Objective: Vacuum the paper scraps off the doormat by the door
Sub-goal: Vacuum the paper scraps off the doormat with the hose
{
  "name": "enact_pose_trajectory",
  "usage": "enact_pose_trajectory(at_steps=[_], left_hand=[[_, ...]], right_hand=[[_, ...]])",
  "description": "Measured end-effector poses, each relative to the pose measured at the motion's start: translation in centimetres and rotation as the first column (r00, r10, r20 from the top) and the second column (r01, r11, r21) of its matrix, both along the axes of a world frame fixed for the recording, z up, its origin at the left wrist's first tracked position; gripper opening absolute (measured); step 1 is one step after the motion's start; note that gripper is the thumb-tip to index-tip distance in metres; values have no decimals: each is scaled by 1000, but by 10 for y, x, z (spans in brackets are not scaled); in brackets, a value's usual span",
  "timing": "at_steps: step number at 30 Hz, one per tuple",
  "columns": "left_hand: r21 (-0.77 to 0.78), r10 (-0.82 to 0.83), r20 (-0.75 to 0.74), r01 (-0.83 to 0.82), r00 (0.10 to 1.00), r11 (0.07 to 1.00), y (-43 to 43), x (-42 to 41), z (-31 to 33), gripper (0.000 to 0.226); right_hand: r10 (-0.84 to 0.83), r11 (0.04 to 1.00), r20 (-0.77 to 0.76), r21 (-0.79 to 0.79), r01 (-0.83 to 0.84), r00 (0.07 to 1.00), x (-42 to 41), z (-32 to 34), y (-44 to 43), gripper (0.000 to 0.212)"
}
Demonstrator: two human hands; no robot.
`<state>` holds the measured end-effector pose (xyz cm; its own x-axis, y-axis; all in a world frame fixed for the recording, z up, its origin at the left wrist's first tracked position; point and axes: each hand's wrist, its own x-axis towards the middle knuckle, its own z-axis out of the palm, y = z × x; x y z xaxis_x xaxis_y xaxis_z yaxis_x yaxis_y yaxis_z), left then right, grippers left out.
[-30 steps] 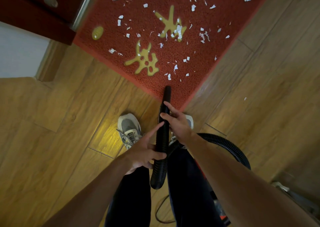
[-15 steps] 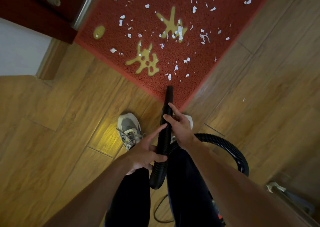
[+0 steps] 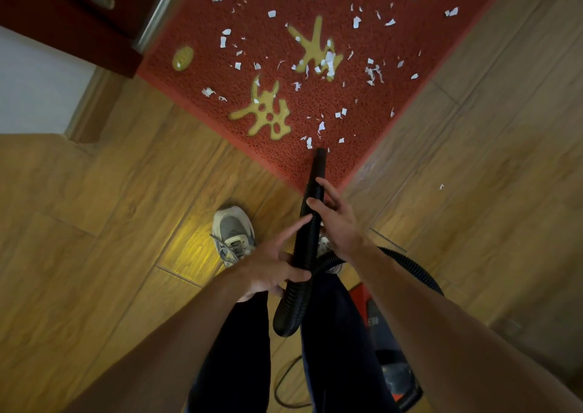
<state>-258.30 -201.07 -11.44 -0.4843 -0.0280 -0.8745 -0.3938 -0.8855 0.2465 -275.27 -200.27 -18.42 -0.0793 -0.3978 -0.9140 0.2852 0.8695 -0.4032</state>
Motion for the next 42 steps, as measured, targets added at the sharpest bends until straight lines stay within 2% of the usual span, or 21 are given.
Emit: enact_pose_trajectory(at_steps=[10, 15, 25, 35, 42], left_hand=[[1, 15, 14, -15, 1000, 1000, 0, 7, 4, 93], [1, 80, 28, -80, 996, 997, -6, 6, 2, 92], [-23, 101, 24, -100, 995, 995, -13, 8, 5, 93], [-10, -102, -26, 102, 994, 995, -26, -29, 4, 94], [-24, -108, -26, 108, 994, 994, -28, -40, 4, 93]], right_hand=[[16, 1000, 64, 7, -16, 998, 5, -2, -2, 47], [63, 998, 51, -25, -62, 997, 10, -6, -20, 47], [109, 994, 63, -37, -107, 992, 9, -5, -36, 47], [2, 999, 143, 50, -10, 990, -39, 1, -17, 43], [-9, 999, 158, 36, 4, 987, -50, 0, -18, 45]])
